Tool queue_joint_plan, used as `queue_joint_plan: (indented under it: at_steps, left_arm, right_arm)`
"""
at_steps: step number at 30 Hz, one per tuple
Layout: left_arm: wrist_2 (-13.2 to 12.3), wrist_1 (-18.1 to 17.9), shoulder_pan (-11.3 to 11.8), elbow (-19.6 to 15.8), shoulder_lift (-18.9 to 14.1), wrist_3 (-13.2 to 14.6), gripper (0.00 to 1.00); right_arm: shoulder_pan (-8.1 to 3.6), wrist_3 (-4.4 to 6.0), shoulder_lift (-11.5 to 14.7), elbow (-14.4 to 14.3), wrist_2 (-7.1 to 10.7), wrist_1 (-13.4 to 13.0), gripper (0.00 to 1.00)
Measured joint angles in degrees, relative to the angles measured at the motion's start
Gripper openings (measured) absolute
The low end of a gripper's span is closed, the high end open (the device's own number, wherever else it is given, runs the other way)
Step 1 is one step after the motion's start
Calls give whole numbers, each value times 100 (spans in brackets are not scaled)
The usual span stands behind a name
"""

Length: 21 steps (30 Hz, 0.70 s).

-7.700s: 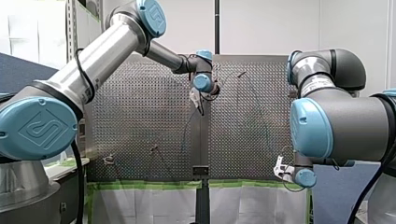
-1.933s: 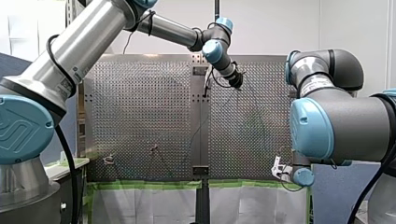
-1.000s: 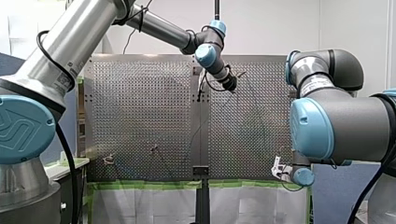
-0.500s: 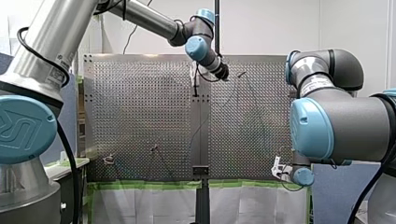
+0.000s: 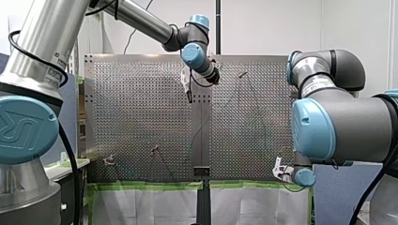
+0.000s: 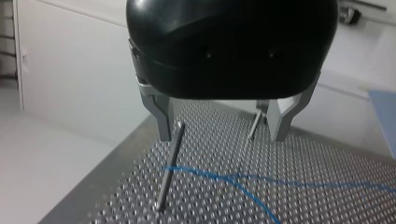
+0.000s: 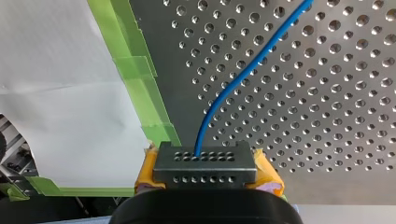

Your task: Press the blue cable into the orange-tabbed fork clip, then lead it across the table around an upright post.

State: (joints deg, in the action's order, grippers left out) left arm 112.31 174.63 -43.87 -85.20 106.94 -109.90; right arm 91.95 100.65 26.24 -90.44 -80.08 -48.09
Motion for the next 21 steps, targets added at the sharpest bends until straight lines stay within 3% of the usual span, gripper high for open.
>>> queue_joint_plan:
  at_steps: [9,21]
  left_arm:
    - [408,-467,49,-466,2,57,100]
    - [327,-1096,114,-1094,5,108,100]
  right_arm:
    - [7,-30,0,0,1,0,0]
    - [28,-36,1,4,1,0,0]
